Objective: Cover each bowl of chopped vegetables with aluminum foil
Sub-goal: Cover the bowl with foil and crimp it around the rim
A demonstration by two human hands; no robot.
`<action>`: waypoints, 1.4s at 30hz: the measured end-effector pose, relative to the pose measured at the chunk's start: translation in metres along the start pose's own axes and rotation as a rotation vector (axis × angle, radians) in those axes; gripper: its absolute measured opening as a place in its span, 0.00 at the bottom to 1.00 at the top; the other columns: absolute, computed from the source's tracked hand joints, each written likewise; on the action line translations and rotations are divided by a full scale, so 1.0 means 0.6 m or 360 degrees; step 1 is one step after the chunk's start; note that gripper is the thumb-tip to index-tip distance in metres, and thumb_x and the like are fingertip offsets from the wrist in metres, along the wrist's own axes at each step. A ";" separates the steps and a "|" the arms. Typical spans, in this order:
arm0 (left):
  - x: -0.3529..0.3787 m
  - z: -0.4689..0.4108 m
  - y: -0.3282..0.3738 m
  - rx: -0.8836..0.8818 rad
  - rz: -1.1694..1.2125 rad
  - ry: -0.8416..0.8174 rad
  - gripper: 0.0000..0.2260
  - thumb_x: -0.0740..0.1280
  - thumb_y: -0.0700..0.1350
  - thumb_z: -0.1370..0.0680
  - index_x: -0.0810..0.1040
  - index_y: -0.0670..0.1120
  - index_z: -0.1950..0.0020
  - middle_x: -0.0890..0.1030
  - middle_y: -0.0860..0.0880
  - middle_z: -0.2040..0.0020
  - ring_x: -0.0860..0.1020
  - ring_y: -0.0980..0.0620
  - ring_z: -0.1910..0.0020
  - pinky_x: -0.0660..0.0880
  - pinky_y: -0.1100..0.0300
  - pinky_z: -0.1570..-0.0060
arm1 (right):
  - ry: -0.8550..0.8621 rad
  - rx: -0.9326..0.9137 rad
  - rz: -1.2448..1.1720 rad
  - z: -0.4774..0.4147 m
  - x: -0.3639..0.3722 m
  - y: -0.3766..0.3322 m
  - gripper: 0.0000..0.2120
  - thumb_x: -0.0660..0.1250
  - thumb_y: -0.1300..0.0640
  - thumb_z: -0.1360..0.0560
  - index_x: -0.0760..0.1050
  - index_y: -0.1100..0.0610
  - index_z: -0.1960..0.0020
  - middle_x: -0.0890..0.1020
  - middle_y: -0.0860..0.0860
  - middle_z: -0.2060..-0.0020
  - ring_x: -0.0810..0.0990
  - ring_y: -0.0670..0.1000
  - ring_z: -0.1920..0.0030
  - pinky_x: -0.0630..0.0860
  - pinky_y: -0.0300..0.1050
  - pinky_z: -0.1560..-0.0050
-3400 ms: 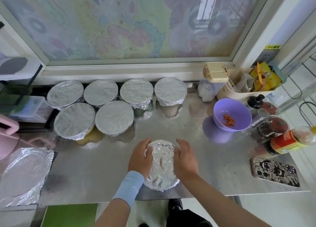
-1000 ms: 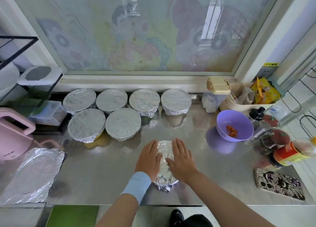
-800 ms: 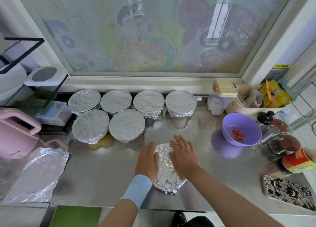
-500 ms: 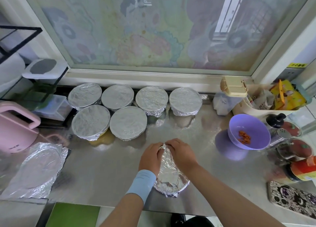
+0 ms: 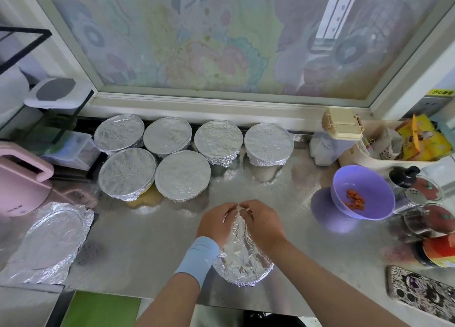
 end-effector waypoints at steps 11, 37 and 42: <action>-0.003 0.018 -0.020 -0.0243 0.0144 0.0164 0.08 0.65 0.47 0.20 0.83 0.53 0.47 0.83 0.58 0.53 0.79 0.59 0.53 0.73 0.67 0.51 | -0.0045 0.0237 -0.0302 0.011 -0.005 0.021 0.05 0.68 0.48 0.23 0.83 0.42 0.53 0.83 0.36 0.62 0.79 0.37 0.60 0.73 0.31 0.58; 0.028 0.015 0.045 0.0247 -0.0117 0.0209 0.08 0.61 0.44 0.19 0.80 0.48 0.48 0.74 0.53 0.52 0.68 0.55 0.48 0.66 0.66 0.49 | 0.0359 0.0009 -0.0023 0.037 -0.031 0.019 0.07 0.66 0.60 0.23 0.83 0.56 0.52 0.77 0.50 0.59 0.73 0.53 0.54 0.73 0.45 0.51; 0.027 0.023 0.033 0.0101 -0.0115 0.0253 0.09 0.60 0.44 0.18 0.80 0.49 0.48 0.71 0.54 0.53 0.67 0.55 0.48 0.65 0.65 0.51 | 0.0325 -0.0124 0.0081 0.035 -0.030 0.007 0.10 0.63 0.55 0.23 0.83 0.54 0.53 0.76 0.50 0.60 0.73 0.52 0.57 0.74 0.45 0.54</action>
Point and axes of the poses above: each hand's wrist, its own z-axis away from the middle knuckle, its own x-axis out of the palm, y = z × x, the point moved 10 cm from there along -z, towards the middle knuckle
